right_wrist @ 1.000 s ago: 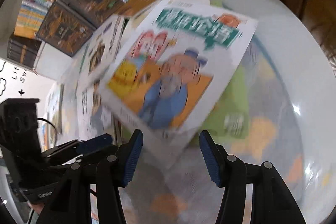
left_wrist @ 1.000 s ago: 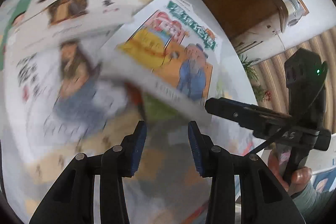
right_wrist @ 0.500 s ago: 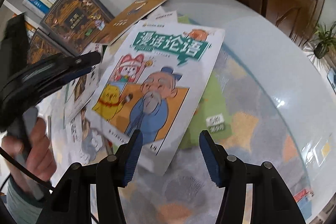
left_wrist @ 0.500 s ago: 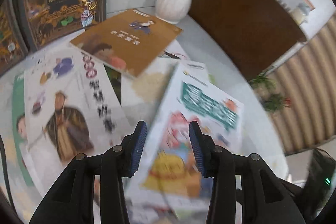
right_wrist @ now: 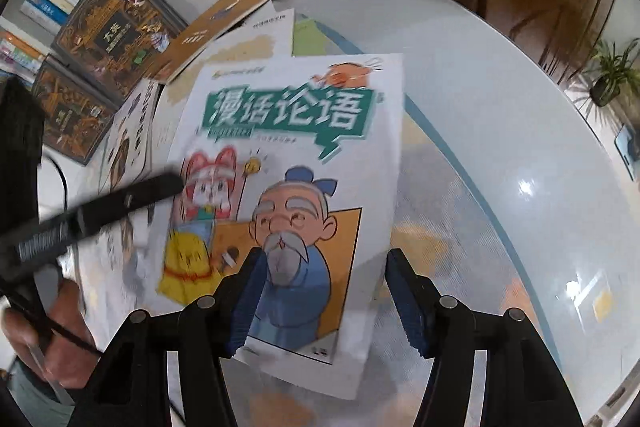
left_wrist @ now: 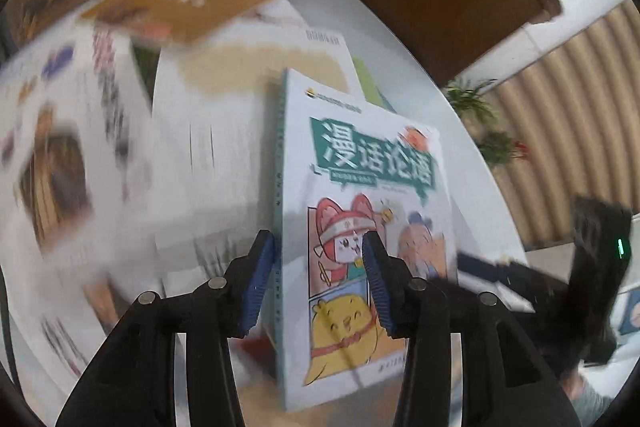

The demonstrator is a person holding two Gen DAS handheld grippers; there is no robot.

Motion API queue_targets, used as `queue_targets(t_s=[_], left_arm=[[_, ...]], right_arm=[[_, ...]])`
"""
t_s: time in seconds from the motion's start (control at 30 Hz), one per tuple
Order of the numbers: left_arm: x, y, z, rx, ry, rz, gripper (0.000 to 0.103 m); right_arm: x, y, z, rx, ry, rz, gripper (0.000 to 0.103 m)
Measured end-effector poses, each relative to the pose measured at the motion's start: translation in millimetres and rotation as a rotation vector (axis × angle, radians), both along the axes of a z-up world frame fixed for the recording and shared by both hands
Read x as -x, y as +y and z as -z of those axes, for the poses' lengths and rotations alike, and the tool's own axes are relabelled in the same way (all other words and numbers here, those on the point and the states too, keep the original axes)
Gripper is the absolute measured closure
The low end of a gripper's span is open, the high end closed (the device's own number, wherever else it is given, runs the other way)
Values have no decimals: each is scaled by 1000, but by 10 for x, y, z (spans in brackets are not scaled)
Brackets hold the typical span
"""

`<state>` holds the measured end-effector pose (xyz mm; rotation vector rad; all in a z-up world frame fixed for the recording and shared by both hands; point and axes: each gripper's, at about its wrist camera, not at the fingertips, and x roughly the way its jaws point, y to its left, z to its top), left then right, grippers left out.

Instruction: Organize books

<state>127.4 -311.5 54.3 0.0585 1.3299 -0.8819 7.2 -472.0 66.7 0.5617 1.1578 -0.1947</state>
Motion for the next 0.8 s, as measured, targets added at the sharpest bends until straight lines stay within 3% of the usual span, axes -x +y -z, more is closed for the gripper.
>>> queue_targets(t_s=[0.23, 0.37, 0.47, 0.67, 0.8], left_arm=[[775, 979, 134, 78, 136, -130, 61], [976, 1380, 170, 86, 133, -176, 61], [1016, 1655, 205, 93, 148, -231, 62], [993, 2035, 190, 118, 122, -288, 61], [1009, 1988, 379, 70, 137, -258, 61]], right_arm=[[266, 625, -109, 76, 0, -155, 42], [283, 1053, 32, 52, 12, -221, 43], [276, 1183, 204, -6, 32, -221, 46], [468, 1196, 250, -4, 21, -166, 46], [578, 1244, 232, 13, 8, -115, 57]])
